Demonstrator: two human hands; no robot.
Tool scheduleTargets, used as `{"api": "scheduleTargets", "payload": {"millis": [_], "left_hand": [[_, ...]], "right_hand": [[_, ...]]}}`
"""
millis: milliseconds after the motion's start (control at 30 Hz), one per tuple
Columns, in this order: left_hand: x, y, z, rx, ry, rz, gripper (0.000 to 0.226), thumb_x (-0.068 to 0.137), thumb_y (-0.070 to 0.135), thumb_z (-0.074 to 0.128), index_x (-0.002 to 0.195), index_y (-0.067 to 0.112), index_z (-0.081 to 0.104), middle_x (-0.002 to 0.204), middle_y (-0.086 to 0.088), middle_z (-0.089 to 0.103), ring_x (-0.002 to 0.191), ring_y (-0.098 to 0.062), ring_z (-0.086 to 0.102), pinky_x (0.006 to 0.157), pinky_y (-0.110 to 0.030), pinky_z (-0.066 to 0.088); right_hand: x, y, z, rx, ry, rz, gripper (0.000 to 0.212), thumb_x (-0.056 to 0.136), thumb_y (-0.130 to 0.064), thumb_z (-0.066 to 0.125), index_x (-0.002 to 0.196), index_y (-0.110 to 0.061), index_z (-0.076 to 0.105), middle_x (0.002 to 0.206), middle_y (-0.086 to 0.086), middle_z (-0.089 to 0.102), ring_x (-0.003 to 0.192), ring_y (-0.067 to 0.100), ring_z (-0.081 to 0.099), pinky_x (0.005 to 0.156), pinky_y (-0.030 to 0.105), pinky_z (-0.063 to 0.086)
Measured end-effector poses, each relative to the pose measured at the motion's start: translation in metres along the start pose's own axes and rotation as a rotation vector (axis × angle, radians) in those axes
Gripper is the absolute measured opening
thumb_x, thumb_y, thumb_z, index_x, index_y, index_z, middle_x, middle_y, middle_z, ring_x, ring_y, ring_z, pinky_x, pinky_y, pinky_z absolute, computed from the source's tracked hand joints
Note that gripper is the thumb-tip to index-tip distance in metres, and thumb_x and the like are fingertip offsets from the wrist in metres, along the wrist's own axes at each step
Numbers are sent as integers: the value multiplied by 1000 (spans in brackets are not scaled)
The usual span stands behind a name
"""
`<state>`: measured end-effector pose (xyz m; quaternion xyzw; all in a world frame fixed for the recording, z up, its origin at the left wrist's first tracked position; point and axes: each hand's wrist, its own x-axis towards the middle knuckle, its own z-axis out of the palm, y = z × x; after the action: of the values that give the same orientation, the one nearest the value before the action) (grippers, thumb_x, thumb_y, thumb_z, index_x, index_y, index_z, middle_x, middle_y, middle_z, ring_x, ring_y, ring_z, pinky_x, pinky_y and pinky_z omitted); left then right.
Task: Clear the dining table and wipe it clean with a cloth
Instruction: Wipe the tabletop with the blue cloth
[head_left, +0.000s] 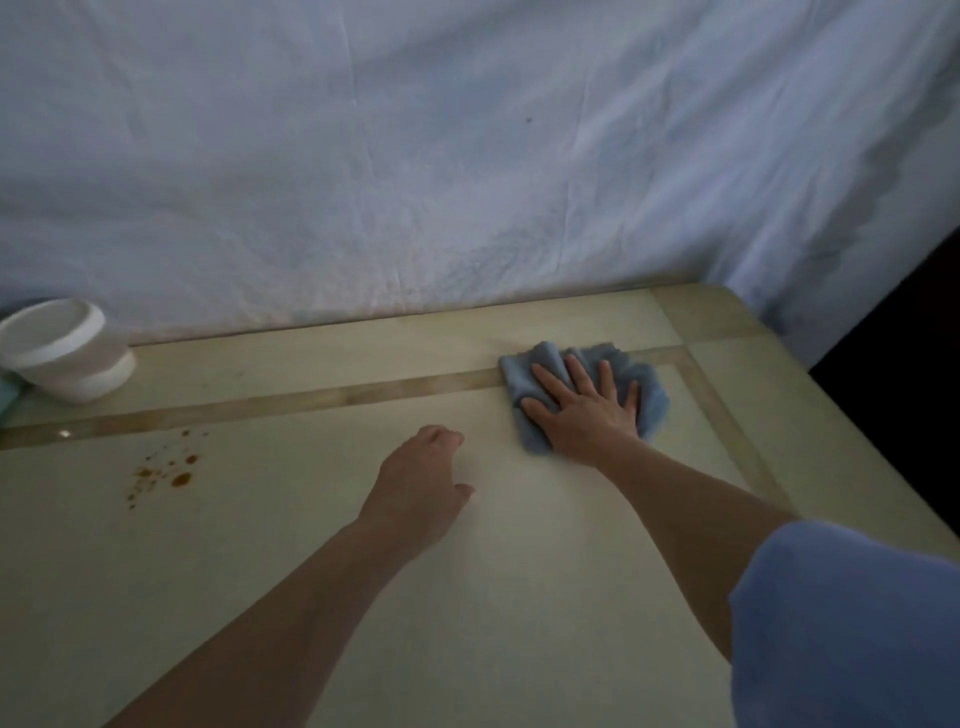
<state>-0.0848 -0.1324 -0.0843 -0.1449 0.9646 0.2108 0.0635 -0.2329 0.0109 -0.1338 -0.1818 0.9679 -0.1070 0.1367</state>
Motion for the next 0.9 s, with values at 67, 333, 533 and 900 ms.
{"api": "scheduleTargets", "payload": {"millis": [67,333,533,900], "left_hand": [[15,20,9,-6,-55,3,67,83,30,63,141,14,34,152,-4,29,139,-18,31,111,-27,26],[43,31,24,-50,-143,18,78,78,28,70,144,18,30,159,-1,12,147,-17,8,117,-30,15],[39,18,27,-135,-86,51,75,81,32,67,144,20,30,158,0,18,146,-15,14,116,-28,15],[-16,-126,-30,-159,321,-68,30,87,14,58,117,14,58,125,1,55,117,-15,52,97,-20,34]], "right_hand": [[6,45,-13,0,26,79,62,87,-72,20,144,-55,4,159,-13,-11,146,28,-16,111,58,-14],[41,90,-38,33,29,282,64,86,-71,16,145,-51,-2,159,-8,-14,144,32,-18,109,62,-13],[64,1,-22,16,-46,120,62,89,-68,17,145,-51,-3,159,-7,-16,144,34,-21,110,63,-11],[55,-166,34,-61,-17,-72,59,92,-63,15,146,-48,1,159,-9,-14,145,31,-18,111,60,-13]]}}
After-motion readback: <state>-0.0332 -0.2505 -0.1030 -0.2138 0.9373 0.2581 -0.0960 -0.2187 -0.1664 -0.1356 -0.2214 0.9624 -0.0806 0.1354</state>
